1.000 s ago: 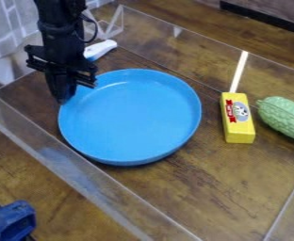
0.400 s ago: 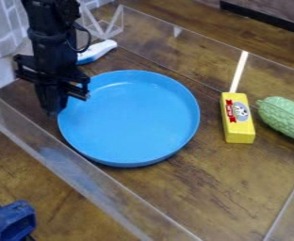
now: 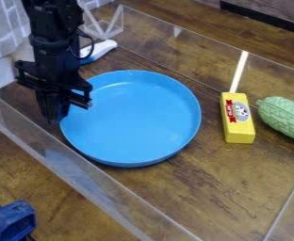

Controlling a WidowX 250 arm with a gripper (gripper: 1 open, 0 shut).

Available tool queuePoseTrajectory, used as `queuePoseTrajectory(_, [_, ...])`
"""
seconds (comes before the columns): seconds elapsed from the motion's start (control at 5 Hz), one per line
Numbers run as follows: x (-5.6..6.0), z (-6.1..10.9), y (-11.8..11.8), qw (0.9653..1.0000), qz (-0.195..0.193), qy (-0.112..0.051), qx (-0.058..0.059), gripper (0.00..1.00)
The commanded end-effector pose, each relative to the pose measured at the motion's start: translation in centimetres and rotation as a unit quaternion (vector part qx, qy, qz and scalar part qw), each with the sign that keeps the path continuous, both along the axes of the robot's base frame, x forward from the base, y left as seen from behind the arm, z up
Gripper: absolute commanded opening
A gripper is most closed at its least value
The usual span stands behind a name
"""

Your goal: Remove the white object from inside the blue tray and put it on the table

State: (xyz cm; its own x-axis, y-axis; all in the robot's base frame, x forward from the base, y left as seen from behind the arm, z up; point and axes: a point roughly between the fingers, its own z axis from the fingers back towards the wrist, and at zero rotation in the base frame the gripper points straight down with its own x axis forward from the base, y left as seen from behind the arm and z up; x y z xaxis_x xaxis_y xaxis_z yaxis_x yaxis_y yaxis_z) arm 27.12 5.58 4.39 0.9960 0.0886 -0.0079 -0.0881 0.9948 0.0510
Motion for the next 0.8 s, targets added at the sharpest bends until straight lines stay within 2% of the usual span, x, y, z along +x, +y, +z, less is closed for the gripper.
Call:
queuePoseTrajectory(0.0, [-0.1, 1.7, -0.8, 0.9996, -0.012, -0.026, 0.005, 0.0])
queuePoseTrajectory(0.4, [-1.2, 1.5, -1.7, 0.9996, -0.02, -0.018, 0.006, 0.0])
queuePoseTrajectory(0.6, [-1.2, 1.2, -2.3, 0.9995, -0.029, -0.014, 0.005, 0.0])
